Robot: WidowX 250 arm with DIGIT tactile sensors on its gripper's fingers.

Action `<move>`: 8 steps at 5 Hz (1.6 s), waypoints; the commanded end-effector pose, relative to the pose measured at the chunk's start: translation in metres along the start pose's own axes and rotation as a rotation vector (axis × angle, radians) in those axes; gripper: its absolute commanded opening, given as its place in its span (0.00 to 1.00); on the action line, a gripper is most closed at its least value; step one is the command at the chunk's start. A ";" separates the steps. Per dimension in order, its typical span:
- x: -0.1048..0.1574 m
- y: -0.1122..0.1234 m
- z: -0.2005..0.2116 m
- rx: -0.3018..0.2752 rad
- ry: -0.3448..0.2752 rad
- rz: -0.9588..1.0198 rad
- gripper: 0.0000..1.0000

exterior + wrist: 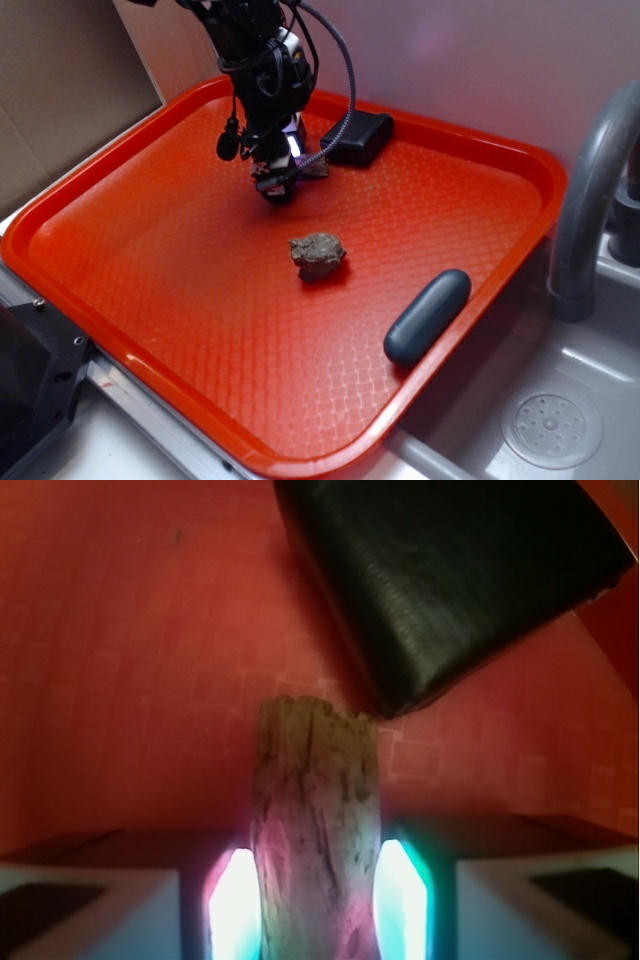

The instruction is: Grab the wood chip.

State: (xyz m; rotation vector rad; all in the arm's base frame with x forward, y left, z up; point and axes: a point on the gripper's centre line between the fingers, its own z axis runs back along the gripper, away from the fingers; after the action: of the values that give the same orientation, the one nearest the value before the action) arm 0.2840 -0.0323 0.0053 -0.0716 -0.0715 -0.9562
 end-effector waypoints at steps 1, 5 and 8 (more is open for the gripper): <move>-0.002 -0.015 -0.009 -0.010 0.011 -0.009 0.00; -0.086 0.006 0.153 0.128 0.010 0.550 0.00; -0.066 -0.051 0.235 0.101 -0.085 0.968 0.00</move>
State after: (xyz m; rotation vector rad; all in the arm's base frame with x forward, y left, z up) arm 0.2018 0.0310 0.2280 -0.0505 -0.1162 0.0235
